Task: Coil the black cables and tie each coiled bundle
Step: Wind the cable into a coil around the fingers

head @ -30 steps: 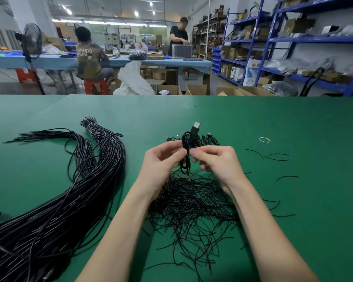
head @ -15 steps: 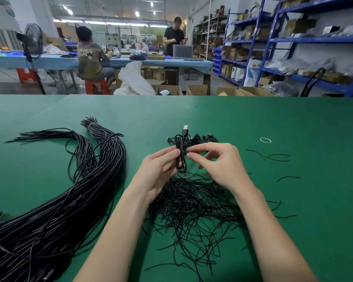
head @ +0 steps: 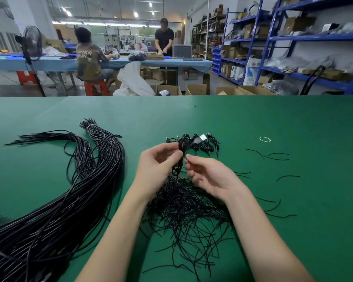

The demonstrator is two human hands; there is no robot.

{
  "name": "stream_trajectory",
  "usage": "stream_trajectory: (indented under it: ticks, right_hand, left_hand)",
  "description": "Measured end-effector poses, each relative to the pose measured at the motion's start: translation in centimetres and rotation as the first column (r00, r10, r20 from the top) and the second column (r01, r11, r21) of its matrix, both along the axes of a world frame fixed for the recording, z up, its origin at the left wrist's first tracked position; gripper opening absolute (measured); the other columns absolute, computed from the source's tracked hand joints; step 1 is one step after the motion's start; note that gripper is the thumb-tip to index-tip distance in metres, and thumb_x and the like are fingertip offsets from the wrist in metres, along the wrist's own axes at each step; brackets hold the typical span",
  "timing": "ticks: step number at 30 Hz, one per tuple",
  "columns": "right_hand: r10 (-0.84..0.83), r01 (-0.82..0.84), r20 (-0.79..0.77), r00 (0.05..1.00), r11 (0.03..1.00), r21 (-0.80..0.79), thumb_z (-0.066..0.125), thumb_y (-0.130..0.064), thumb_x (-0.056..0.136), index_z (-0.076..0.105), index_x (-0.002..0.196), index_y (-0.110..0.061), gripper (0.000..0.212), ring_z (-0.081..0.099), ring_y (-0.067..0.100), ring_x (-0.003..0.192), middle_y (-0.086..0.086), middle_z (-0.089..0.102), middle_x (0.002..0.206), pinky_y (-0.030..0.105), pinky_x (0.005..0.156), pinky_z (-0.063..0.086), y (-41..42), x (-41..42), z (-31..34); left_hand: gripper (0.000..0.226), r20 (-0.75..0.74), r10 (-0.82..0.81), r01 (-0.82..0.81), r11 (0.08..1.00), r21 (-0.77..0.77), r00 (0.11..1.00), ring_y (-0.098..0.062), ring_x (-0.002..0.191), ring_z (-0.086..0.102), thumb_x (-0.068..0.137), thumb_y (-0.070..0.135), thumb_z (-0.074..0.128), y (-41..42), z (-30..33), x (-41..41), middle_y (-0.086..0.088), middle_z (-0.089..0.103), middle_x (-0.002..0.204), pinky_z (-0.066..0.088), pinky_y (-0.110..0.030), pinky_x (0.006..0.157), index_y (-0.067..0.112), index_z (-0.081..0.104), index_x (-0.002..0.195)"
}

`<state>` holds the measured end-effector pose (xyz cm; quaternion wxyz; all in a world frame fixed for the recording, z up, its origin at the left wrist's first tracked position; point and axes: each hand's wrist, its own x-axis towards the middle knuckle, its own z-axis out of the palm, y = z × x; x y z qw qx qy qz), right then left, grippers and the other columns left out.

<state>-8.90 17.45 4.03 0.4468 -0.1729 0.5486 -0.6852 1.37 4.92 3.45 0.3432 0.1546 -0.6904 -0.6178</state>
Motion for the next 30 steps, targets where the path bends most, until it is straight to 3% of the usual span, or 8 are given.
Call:
stream_trajectory:
  ticks: [6,17,19,21,22,24,27,30]
  right_hand:
    - [-0.037,0.063,-0.726,0.687,0.998,0.009,0.074,-0.015,0.093,0.077,0.100,-0.026,0.014,0.069,0.008,0.068,-0.008,0.078,0.098,0.020,0.059,0.054,2.0,-1.0,1.5]
    - [-0.174,0.248,-0.906,0.385,0.965,-0.080,0.078,-0.034,0.089,0.077,0.082,-0.030,0.008,0.064,0.003,0.053,-0.019,0.070,0.066,0.020,0.057,0.054,1.1,-0.5,1.0]
    - [-0.197,0.266,-0.755,0.625,0.964,-0.032,0.073,-0.024,0.094,0.075,0.082,-0.020,0.012,0.061,0.004,0.052,-0.009,0.068,0.064,0.022,0.049,0.051,0.2,-0.1,0.6]
    - [-0.192,0.192,-0.186,0.963,0.981,-0.020,0.070,-0.014,0.095,0.071,0.078,-0.009,0.017,0.055,0.005,0.050,-0.002,0.064,0.066,0.015,0.041,0.043,-0.4,0.3,0.5]
    - [-0.149,0.157,0.135,0.980,0.987,-0.045,0.069,-0.011,0.094,0.068,0.075,-0.007,0.019,0.053,0.004,0.048,0.001,0.063,0.066,0.012,0.038,0.040,-0.5,0.5,0.6]
    - [-0.112,0.141,0.315,0.943,0.988,-0.071,0.070,-0.011,0.093,0.067,0.075,-0.007,0.019,0.051,0.003,0.046,0.001,0.063,0.067,0.010,0.035,0.037,-0.5,0.6,0.2]
    - [-0.203,0.201,-0.314,0.928,0.979,-0.038,0.074,-0.015,0.093,0.072,0.090,-0.015,0.003,0.058,0.005,0.051,0.000,0.074,0.080,0.017,0.044,0.045,-0.2,0.5,0.1]
    - [-0.220,0.214,-0.814,0.538,0.969,-0.121,0.080,-0.019,0.087,0.078,0.094,-0.029,0.013,0.066,0.006,0.061,-0.013,0.077,0.089,0.017,0.058,0.052,0.7,-0.5,0.3]
  left_hand:
    - [0.038,-0.067,-0.186,0.190,0.793,0.578,0.980,-0.014,0.077,0.064,0.088,0.003,0.067,-0.3,0.3,0.0,-0.016,0.068,0.111,0.056,-0.019,0.069,-0.004,0.062,0.126]
    - [0.044,-0.112,-0.232,0.250,0.744,0.619,0.966,-0.010,0.073,0.068,0.073,0.008,0.073,0.2,0.1,-0.2,-0.007,0.075,0.096,0.056,-0.021,0.064,0.003,0.067,0.115]
    - [0.039,-0.107,-0.174,0.203,0.790,0.578,0.979,-0.011,0.075,0.067,0.080,0.004,0.072,0.3,-0.1,-0.4,-0.008,0.074,0.100,0.055,-0.022,0.070,0.002,0.066,0.118]
    - [0.028,-0.094,-0.117,0.149,0.849,0.507,0.989,-0.012,0.081,0.068,0.086,0.003,0.070,0.5,-0.2,-0.5,-0.007,0.074,0.101,0.055,-0.022,0.076,0.005,0.068,0.114]
    - [0.024,-0.094,-0.102,0.135,0.867,0.480,0.990,-0.012,0.083,0.069,0.087,0.002,0.070,0.5,-0.3,-0.5,-0.006,0.075,0.100,0.055,-0.022,0.077,0.006,0.069,0.111]
    - [0.022,-0.088,-0.093,0.123,0.872,0.474,0.992,-0.013,0.083,0.070,0.087,0.001,0.070,0.6,-0.2,-0.3,-0.006,0.076,0.097,0.054,-0.023,0.077,0.007,0.070,0.108]
    - [0.029,-0.080,-0.116,0.141,0.812,0.566,0.990,-0.015,0.076,0.067,0.088,0.002,0.068,0.4,0.0,-0.3,-0.010,0.073,0.100,0.054,-0.025,0.076,0.002,0.066,0.117]
    - [0.034,-0.124,-0.153,0.197,0.732,0.652,0.980,-0.012,0.072,0.068,0.085,0.002,0.068,0.3,0.3,-0.3,-0.008,0.075,0.096,0.058,-0.022,0.070,0.001,0.065,0.119]
